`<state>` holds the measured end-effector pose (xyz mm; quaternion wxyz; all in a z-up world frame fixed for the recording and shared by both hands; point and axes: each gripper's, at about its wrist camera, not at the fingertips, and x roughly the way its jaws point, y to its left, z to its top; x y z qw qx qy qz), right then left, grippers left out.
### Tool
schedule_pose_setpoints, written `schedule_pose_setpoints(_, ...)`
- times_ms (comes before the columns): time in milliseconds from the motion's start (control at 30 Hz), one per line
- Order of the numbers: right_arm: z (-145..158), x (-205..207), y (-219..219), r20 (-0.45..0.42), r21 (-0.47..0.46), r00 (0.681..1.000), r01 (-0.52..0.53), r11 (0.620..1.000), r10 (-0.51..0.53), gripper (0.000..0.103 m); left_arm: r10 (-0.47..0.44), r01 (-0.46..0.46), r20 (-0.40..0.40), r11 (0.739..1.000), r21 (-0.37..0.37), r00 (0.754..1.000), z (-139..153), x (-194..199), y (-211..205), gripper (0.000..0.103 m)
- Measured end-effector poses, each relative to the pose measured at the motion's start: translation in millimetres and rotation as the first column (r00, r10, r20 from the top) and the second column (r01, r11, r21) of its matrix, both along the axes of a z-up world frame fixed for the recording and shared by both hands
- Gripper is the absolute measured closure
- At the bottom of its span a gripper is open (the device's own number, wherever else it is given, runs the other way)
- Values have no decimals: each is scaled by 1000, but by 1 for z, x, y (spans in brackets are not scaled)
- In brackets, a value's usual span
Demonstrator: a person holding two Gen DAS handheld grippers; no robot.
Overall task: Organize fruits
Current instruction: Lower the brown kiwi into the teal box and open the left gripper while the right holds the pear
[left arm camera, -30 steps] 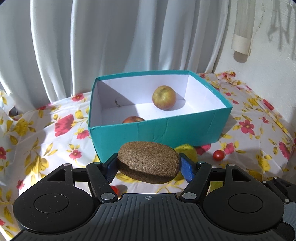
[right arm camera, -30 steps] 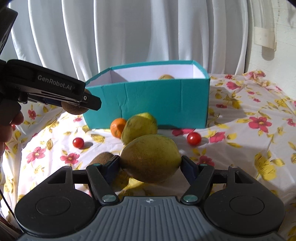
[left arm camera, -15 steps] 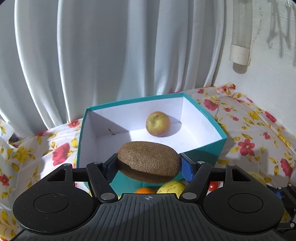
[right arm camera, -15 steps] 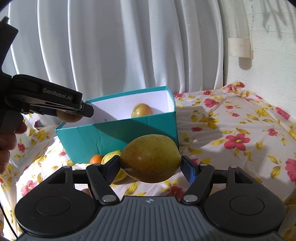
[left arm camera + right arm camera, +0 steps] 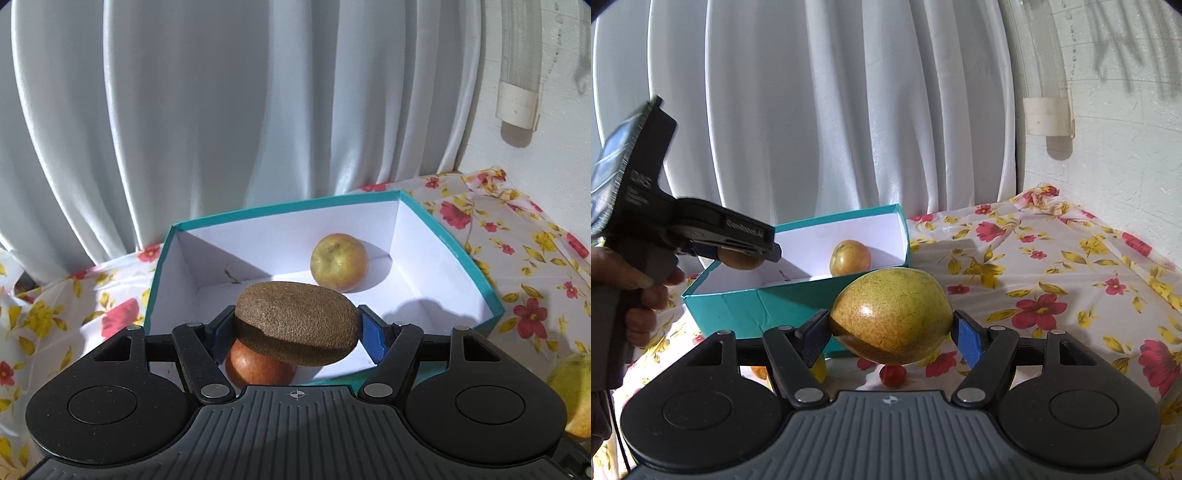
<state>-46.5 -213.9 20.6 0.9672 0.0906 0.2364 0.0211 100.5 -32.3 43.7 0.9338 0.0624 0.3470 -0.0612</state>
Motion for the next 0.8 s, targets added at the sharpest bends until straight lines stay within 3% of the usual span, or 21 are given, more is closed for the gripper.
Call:
schedule_pose_setpoints(567,3,-6,-11,12,5,996,86,996,-87,32,45,-42,-156,999,23,987,-57,55,-4,30)
schedule_pose_setpoints(800,4,-5,-7,15,0,996,88,996,-88,32,61,-56,-147,998,38,987,-60,56,-2,30)
